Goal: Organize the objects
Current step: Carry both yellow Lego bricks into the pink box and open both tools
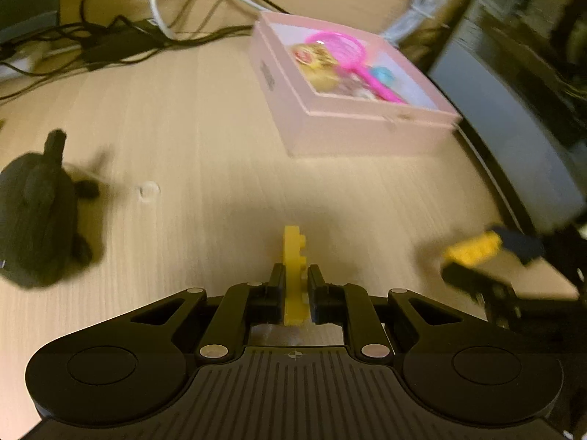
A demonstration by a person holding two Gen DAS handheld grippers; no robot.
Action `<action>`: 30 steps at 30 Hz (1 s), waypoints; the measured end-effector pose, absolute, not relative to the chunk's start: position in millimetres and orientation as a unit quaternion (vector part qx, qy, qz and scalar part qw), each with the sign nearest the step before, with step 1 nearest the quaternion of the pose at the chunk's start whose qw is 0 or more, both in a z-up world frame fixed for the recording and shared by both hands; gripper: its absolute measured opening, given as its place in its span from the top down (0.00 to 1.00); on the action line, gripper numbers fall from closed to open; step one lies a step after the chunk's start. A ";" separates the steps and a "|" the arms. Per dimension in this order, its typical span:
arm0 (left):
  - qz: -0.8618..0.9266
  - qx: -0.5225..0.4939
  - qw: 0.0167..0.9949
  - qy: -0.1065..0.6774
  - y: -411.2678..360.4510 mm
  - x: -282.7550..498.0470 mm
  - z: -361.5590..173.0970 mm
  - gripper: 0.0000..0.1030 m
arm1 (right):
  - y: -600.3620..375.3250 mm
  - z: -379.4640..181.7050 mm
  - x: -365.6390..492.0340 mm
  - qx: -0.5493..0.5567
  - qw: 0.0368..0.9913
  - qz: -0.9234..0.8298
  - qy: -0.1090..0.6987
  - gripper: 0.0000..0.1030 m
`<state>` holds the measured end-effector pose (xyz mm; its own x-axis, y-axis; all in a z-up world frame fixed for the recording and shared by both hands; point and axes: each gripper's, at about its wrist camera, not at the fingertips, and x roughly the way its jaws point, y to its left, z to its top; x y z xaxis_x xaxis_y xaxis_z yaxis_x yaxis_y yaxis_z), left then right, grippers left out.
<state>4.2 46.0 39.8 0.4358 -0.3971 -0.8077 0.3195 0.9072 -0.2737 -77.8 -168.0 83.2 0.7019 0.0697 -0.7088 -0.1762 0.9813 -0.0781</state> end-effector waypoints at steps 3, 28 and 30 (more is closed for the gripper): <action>-0.229 -0.054 0.847 0.477 51.3 -4.9 54.9 0.86 | -172.4 96.2 -86.2 -0.071 0.924 0.066 0.370 0.38; -0.261 -0.041 0.889 0.373 13.8 57.4 98.4 0.80 | -220.6 116.3 -63.8 0.005 0.935 0.025 0.354 0.38; -0.257 -0.031 0.883 0.392 28.6 32.9 86.7 0.80 | -222.4 121.9 -43.4 0.002 0.937 0.034 0.347 0.38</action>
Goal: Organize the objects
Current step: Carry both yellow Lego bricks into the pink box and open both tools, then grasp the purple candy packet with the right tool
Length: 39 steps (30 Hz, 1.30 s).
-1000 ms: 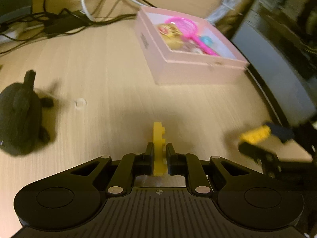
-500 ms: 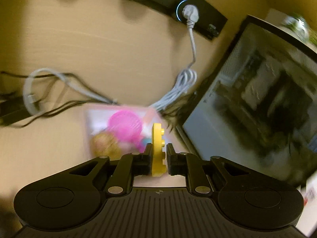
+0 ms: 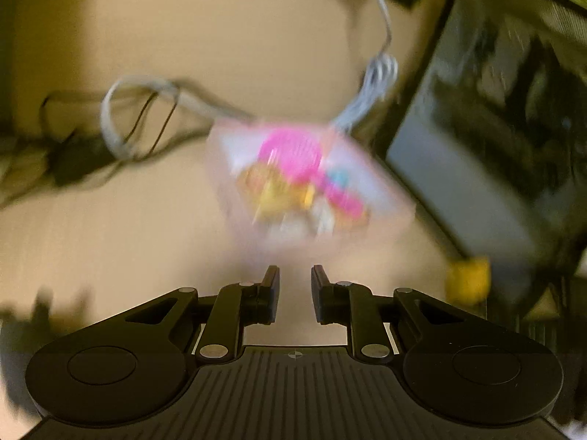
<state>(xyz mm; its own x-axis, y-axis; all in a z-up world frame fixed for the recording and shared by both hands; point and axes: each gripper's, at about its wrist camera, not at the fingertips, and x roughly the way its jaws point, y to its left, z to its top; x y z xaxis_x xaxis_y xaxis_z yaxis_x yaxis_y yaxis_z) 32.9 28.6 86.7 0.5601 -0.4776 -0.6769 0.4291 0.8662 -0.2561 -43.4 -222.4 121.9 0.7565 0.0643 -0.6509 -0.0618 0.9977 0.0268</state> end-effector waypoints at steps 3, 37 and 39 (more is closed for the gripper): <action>-0.241 -0.032 0.874 0.420 52.3 3.4 72.3 0.80 | -221.4 140.1 4.6 0.012 0.946 0.040 0.321 0.38; -0.073 -0.106 0.886 0.445 179.4 -47.8 57.0 0.80 | -50.5 44.4 -67.7 -0.201 0.883 0.182 0.384 0.03; -0.067 -0.102 0.887 0.446 178.5 -48.3 56.4 0.80 | -63.2 45.2 -62.0 -0.190 0.887 0.150 0.393 0.03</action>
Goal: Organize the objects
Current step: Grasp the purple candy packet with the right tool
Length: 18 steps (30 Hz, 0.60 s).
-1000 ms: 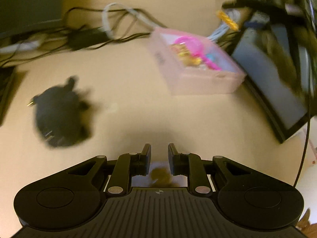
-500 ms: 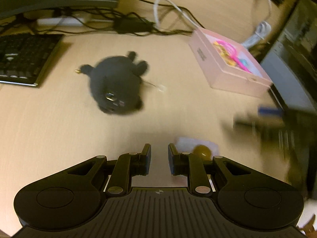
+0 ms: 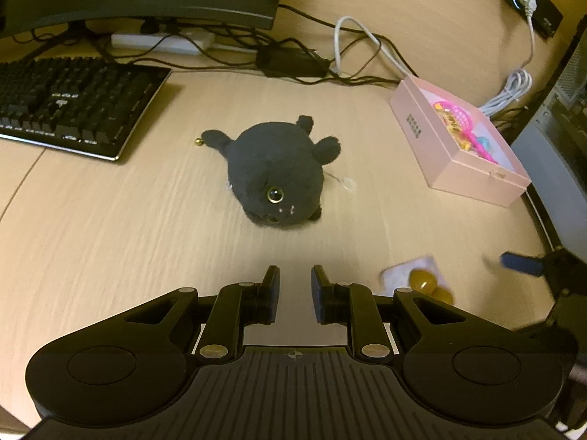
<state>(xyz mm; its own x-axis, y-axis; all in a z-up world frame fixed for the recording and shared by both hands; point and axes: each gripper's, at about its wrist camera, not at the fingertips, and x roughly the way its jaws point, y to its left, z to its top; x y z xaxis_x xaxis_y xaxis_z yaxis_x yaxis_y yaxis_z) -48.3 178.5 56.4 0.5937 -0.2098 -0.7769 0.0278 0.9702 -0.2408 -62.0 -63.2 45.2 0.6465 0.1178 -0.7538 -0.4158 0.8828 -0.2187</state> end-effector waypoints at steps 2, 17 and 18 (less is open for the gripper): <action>-0.064 -0.093 0.888 0.447 176.4 -48.1 56.1 0.80 | -73.4 50.1 -55.4 -0.148 0.890 0.148 0.406 0.03; -0.078 -0.073 0.887 0.450 177.5 -48.2 56.8 0.80 | -25.8 39.7 -45.6 -0.107 0.880 0.184 0.425 0.38; -0.082 -0.069 0.886 0.452 174.9 -47.3 55.0 0.80 | -28.3 39.9 -45.4 -0.110 0.880 0.178 0.426 0.38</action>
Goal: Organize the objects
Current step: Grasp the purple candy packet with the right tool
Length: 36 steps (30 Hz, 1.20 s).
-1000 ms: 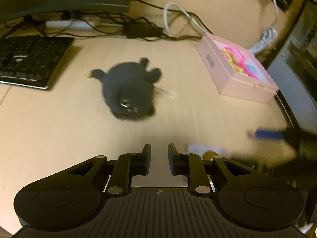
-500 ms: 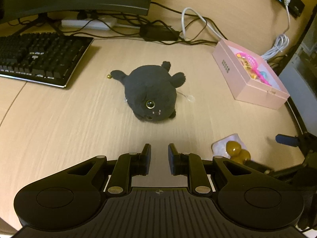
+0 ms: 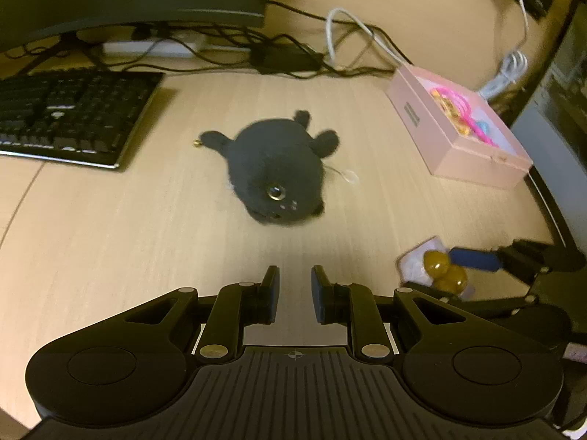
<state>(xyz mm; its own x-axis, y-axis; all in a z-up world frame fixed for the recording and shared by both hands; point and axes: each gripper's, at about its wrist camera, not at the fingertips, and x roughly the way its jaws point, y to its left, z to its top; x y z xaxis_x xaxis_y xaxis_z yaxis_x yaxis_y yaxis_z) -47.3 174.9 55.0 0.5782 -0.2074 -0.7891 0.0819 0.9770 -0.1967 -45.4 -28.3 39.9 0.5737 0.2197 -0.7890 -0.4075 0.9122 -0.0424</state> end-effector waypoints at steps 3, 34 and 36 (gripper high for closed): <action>-0.095 -0.058 0.881 0.459 164.5 -44.4 47.7 0.80 | -47.2 39.5 -42.0 -0.106 0.887 0.144 0.426 0.38; 0.020 -0.102 0.931 0.349 157.9 -26.8 69.7 0.32 | -167.4 12.9 -69.6 0.003 0.926 0.001 0.377 0.00; 0.039 -0.127 0.918 0.374 171.1 -4.5 63.5 0.32 | -168.0 12.4 -69.2 0.003 0.926 0.001 0.377 0.00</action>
